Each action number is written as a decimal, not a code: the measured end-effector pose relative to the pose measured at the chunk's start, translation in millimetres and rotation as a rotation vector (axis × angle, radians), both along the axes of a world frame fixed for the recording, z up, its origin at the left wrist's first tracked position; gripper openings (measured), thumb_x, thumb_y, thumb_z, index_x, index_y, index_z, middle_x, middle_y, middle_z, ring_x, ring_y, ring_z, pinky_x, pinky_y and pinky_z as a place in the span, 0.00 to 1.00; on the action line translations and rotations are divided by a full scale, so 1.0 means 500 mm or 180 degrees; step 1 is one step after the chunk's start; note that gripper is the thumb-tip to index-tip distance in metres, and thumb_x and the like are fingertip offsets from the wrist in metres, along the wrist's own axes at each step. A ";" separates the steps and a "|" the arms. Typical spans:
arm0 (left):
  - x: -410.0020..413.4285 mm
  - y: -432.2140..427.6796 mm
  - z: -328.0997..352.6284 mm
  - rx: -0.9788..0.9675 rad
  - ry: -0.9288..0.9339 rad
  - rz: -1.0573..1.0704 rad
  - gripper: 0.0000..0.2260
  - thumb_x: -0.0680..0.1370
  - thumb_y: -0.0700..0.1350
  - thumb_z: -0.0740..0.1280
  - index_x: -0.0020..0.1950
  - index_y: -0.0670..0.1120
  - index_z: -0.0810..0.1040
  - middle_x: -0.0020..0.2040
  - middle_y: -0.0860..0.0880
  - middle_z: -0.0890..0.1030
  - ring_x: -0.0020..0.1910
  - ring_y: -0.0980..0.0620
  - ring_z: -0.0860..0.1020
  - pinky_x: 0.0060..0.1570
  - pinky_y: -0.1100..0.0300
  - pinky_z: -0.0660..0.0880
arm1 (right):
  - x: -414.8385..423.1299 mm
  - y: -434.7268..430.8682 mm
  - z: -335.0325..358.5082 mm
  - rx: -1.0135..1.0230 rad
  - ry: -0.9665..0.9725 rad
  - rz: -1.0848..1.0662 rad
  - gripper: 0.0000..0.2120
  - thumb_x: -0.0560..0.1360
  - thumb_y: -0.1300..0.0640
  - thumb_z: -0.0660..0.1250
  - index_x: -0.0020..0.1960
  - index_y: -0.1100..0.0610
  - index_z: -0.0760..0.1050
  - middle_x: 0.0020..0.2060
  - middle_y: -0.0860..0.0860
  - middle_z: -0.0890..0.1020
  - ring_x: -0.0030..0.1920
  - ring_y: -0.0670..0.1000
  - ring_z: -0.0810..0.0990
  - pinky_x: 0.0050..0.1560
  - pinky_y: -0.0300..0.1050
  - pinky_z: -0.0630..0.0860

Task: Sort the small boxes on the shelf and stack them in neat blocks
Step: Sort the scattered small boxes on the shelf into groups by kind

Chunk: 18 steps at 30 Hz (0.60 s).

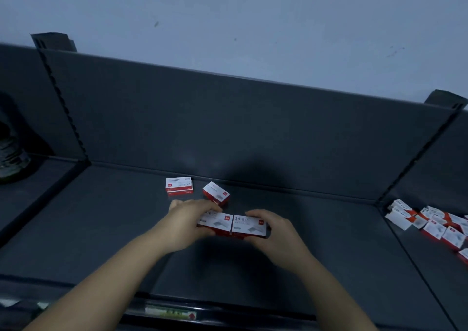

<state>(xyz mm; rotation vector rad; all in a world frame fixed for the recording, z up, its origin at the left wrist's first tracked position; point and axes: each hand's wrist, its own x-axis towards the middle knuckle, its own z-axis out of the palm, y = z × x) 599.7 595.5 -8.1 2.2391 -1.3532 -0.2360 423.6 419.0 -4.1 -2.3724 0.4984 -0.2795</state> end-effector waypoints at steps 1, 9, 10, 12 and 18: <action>0.018 0.011 -0.002 0.0014 -0.0011 -0.0026 0.18 0.73 0.53 0.73 0.61 0.61 0.75 0.54 0.64 0.78 0.57 0.63 0.72 0.64 0.58 0.61 | 0.014 0.015 -0.003 0.0022 0.0023 -0.0026 0.24 0.71 0.54 0.75 0.65 0.46 0.75 0.57 0.37 0.77 0.58 0.39 0.76 0.60 0.35 0.73; 0.146 0.104 -0.035 0.0298 -0.0037 -0.0172 0.19 0.73 0.54 0.72 0.62 0.61 0.73 0.58 0.65 0.76 0.59 0.65 0.71 0.57 0.62 0.55 | 0.134 0.135 -0.055 -0.0131 0.0131 -0.0249 0.23 0.70 0.51 0.75 0.64 0.45 0.75 0.56 0.36 0.76 0.59 0.41 0.75 0.63 0.42 0.72; 0.157 0.112 -0.041 0.0297 -0.0026 -0.0171 0.19 0.73 0.55 0.72 0.62 0.61 0.73 0.58 0.65 0.76 0.59 0.65 0.71 0.57 0.62 0.56 | 0.145 0.145 -0.064 -0.0167 0.0161 -0.0298 0.23 0.70 0.50 0.74 0.63 0.44 0.74 0.55 0.36 0.76 0.59 0.41 0.75 0.64 0.45 0.72; 0.174 0.122 -0.052 0.0328 -0.0010 -0.0176 0.18 0.73 0.56 0.72 0.61 0.62 0.73 0.58 0.65 0.76 0.59 0.65 0.72 0.58 0.61 0.57 | 0.163 0.160 -0.078 -0.0276 0.0300 -0.0390 0.22 0.70 0.49 0.73 0.63 0.43 0.74 0.56 0.36 0.77 0.59 0.42 0.75 0.65 0.47 0.70; 0.201 0.128 -0.075 0.0211 0.0103 -0.0070 0.19 0.73 0.56 0.72 0.62 0.61 0.73 0.59 0.62 0.74 0.57 0.63 0.73 0.66 0.58 0.62 | 0.194 0.183 -0.096 -0.0483 0.0561 -0.0788 0.20 0.73 0.45 0.71 0.63 0.42 0.72 0.57 0.39 0.78 0.59 0.46 0.74 0.60 0.45 0.68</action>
